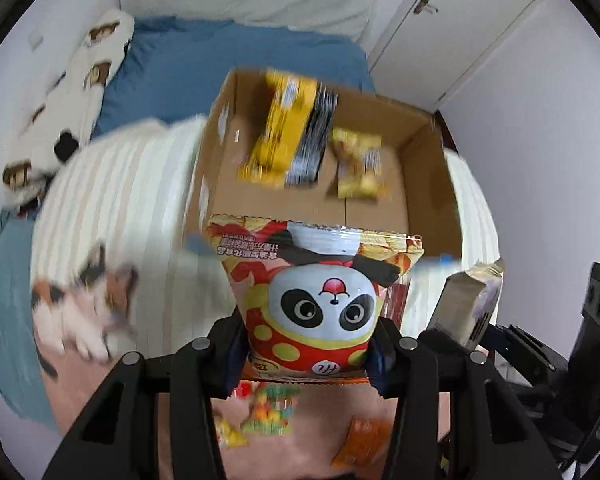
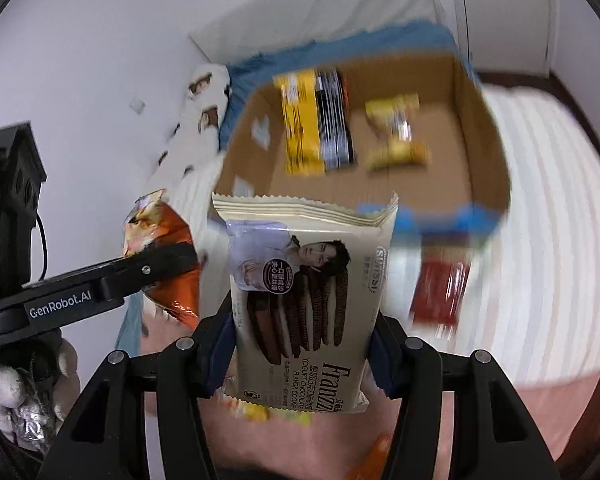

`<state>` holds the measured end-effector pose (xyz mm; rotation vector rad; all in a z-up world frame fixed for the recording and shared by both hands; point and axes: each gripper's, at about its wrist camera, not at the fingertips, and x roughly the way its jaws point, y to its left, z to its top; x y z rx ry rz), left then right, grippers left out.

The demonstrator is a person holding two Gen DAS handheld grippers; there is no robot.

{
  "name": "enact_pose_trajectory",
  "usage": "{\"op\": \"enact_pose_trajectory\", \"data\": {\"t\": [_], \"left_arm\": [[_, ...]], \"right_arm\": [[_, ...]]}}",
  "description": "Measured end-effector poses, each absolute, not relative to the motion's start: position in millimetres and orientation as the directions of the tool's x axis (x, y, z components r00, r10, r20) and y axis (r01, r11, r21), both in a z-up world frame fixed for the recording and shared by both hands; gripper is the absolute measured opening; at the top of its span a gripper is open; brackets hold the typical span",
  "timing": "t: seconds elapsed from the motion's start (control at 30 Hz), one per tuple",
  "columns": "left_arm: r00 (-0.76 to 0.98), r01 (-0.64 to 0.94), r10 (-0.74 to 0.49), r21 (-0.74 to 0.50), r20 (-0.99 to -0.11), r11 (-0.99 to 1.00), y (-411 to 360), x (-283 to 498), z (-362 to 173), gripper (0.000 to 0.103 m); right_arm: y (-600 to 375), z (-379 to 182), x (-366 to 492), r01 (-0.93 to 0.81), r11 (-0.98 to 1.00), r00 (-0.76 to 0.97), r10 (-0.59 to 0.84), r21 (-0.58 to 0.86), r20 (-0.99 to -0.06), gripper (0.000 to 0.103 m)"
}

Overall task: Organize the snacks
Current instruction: 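Carry the panda bag and wafer pack into the box and release both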

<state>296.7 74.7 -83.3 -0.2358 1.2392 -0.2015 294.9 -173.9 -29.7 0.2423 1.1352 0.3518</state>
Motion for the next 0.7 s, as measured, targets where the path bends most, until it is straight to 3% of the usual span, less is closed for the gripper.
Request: {"op": "enact_pose_trajectory", "data": {"t": [0.13,0.33,0.7], "left_arm": [[0.288,0.023,-0.24,-0.244,-0.927,0.97,73.6,361.6,-82.2,0.047],[0.191,0.032,-0.175,-0.172,-0.966,0.985,71.9,436.7,-131.0,0.047],[-0.045,0.006,-0.123,-0.123,-0.991,0.992,71.6,477.8,-227.3,0.047]], "right_arm": [[-169.2,-23.4,348.4,-0.143,0.932,0.391,0.363,0.334,-0.845,0.059],[-163.2,-56.8,419.3,-0.111,0.95,0.324,0.313,0.292,-0.893,0.059],[-137.5,-154.6,465.4,-0.126,0.966,0.144,0.242,0.224,-0.96,0.059]]}}
